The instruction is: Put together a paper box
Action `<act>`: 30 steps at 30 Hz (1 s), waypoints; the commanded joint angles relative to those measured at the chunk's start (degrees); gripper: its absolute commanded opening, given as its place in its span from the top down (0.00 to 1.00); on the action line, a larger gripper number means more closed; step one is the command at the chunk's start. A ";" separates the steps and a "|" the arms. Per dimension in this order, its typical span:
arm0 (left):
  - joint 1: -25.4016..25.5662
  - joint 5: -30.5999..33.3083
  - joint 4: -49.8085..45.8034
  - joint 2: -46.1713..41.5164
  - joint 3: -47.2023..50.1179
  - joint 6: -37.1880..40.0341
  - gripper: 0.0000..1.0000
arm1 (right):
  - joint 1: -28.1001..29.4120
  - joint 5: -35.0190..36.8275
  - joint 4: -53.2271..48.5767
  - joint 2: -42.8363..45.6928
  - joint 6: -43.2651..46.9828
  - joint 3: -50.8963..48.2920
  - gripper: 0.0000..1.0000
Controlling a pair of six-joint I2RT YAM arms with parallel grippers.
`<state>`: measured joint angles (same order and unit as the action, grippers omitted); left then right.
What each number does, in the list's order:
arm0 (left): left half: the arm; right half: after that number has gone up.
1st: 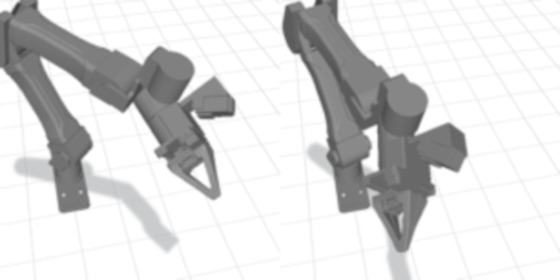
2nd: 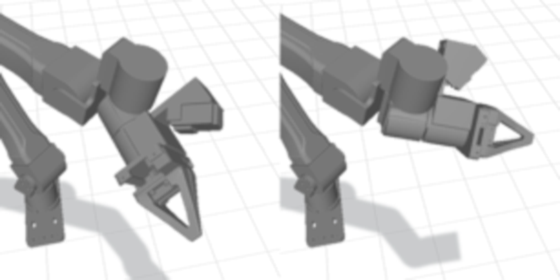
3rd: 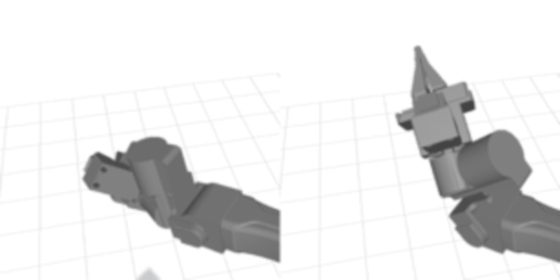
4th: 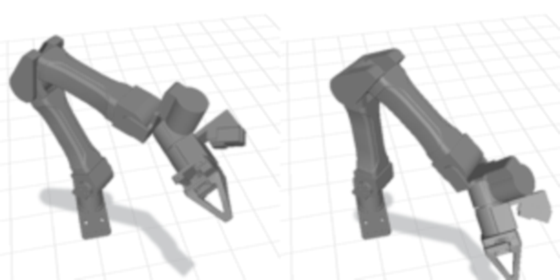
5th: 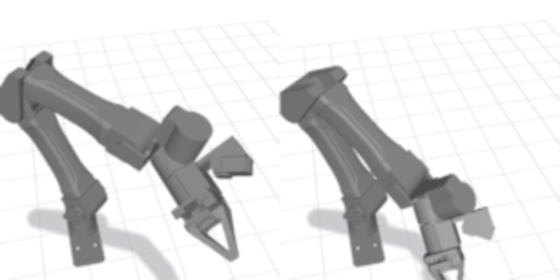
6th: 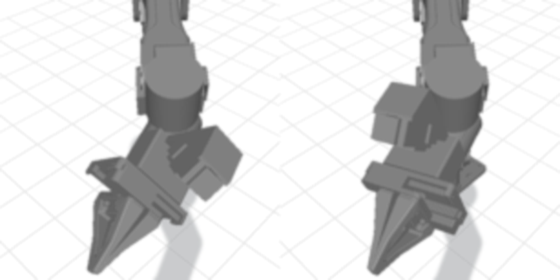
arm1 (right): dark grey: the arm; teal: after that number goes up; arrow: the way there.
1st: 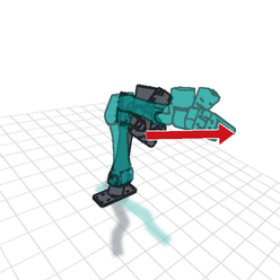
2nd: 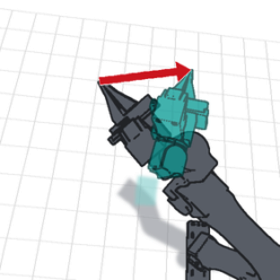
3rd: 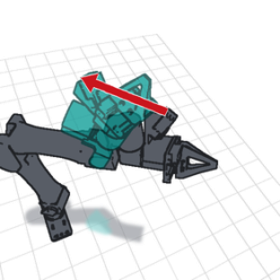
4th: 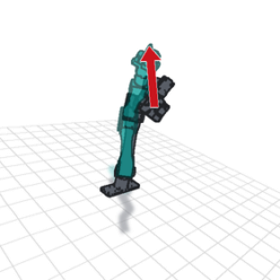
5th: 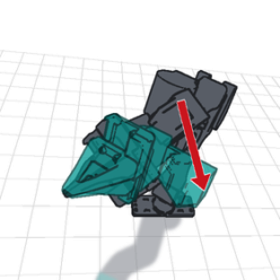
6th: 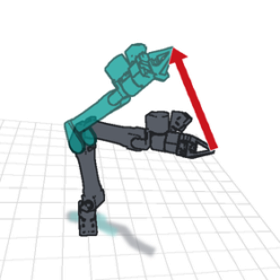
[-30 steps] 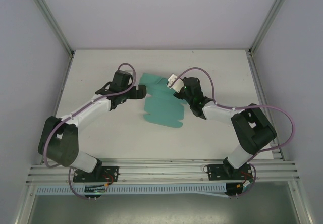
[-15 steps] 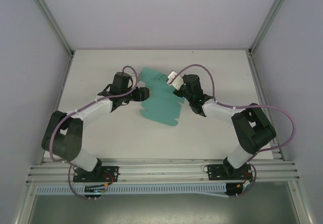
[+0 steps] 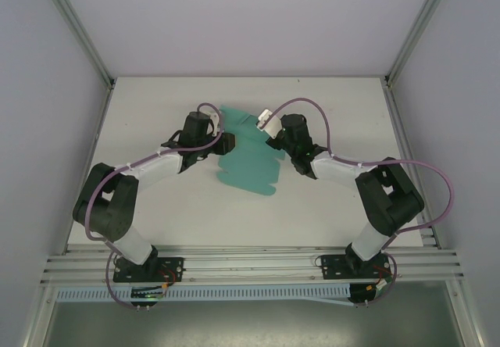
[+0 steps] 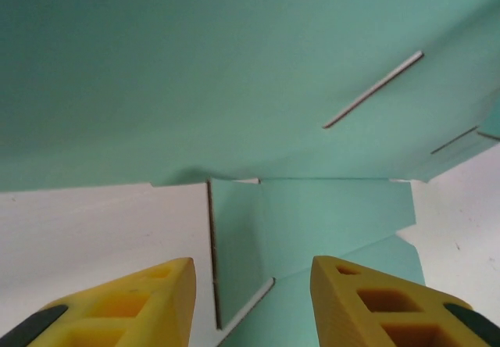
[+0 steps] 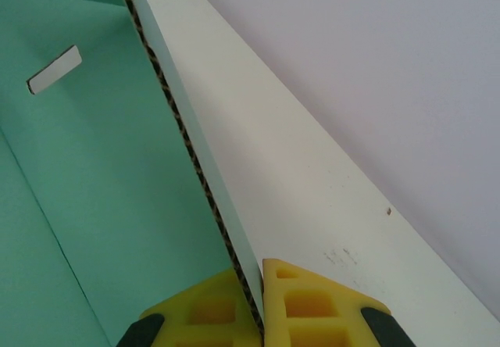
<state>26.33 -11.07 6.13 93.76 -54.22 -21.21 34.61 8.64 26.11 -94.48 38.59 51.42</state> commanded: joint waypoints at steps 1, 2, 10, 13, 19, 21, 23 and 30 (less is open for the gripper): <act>0.26 3.32 0.98 -0.47 -1.63 1.16 0.59 | 0.46 -1.10 -1.32 -1.41 -2.28 1.19 1.00; 0.22 3.22 1.56 -0.80 -1.36 1.52 0.60 | 0.42 -1.03 -1.28 -1.37 -2.38 1.31 1.00; 2.62 2.74 5.31 0.09 -1.84 3.99 1.00 | 1.22 -1.34 -2.48 -1.86 -2.55 1.85 1.00; 4.29 3.50 6.57 0.78 -2.78 6.69 0.97 | 2.04 -1.26 -2.47 -2.16 -2.81 2.09 1.00; 9.07 9.07 6.32 6.77 -7.18 15.14 0.94 | 2.74 -1.42 -3.17 -2.16 -5.81 2.26 1.00; 10.95 9.83 6.00 9.06 -9.36 16.64 0.93 | 3.00 -2.84 -3.39 -2.37 -6.44 2.17 1.00; 11.30 6.92 6.49 10.59 -10.25 15.19 0.91 | 3.18 -2.57 -3.18 -2.47 -6.77 1.77 1.00; 11.29 7.49 5.80 12.38 -11.05 11.76 0.77 | 3.12 -1.98 -3.39 -1.95 -6.91 0.74 1.00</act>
<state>36.10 -0.80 8.49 105.51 -62.81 -8.88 35.64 12.36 23.00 -95.68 35.40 52.40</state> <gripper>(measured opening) 0.203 0.043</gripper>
